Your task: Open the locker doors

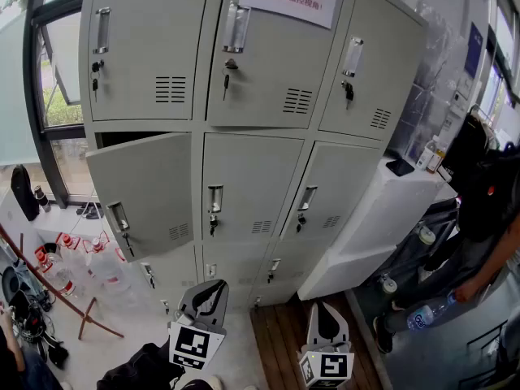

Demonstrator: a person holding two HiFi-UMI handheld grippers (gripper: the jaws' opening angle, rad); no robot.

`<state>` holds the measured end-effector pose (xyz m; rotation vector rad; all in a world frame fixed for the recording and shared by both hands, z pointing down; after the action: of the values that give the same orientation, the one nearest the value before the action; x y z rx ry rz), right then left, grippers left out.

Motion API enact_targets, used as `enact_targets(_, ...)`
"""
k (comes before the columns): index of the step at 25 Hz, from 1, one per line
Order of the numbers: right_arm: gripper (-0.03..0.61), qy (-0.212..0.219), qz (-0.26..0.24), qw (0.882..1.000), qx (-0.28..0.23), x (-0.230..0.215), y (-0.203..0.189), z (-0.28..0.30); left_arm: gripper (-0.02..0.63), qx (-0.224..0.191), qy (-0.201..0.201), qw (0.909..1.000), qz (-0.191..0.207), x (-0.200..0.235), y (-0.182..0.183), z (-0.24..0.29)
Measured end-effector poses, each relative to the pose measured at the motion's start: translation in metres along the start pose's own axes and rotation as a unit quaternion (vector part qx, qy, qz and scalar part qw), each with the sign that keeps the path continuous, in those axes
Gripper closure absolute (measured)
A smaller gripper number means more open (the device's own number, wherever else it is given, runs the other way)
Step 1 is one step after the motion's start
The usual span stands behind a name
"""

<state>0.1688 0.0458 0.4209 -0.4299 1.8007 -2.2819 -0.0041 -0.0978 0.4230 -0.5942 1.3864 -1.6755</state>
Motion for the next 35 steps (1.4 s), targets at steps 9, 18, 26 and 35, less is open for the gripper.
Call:
enact_targets(9, 0.561, -0.005, -0.009, 1.0, 0.011, 0.003, -0.01, 0.015, 0.588, -0.008, -0.018, 0.9998, 0.002, 0.002, 0.005, 0.014)
enact_targets(18, 0.561, 0.001, -0.018, 1.0, 0.003, -0.026, 0.005, 0.066, 0.588, -0.013, -0.015, 0.9998, -0.002, 0.009, 0.025, 0.065)
enact_targets(26, 0.561, 0.039, -0.024, 0.999, -0.005, -0.059, 0.027, 0.144, 0.588, -0.001, 0.014, 0.9999, -0.009, 0.018, 0.044, 0.131)
enact_targets(35, 0.561, 0.086, -0.028, 0.996, 0.014, -0.078, 0.028, 0.227, 0.588, 0.023, 0.054, 0.9982, -0.015, 0.033, 0.05, 0.188)
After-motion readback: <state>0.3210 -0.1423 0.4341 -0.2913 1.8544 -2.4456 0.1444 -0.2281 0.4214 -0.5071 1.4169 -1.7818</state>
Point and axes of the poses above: the fingertips, and each gripper's own axes: z forward along the fingers, x to its left, y out of its top, the point moved 3 cm from there along -z, backward along the fingers, and after that the axes turned 14 degrees about x, right-handed, at the moved point
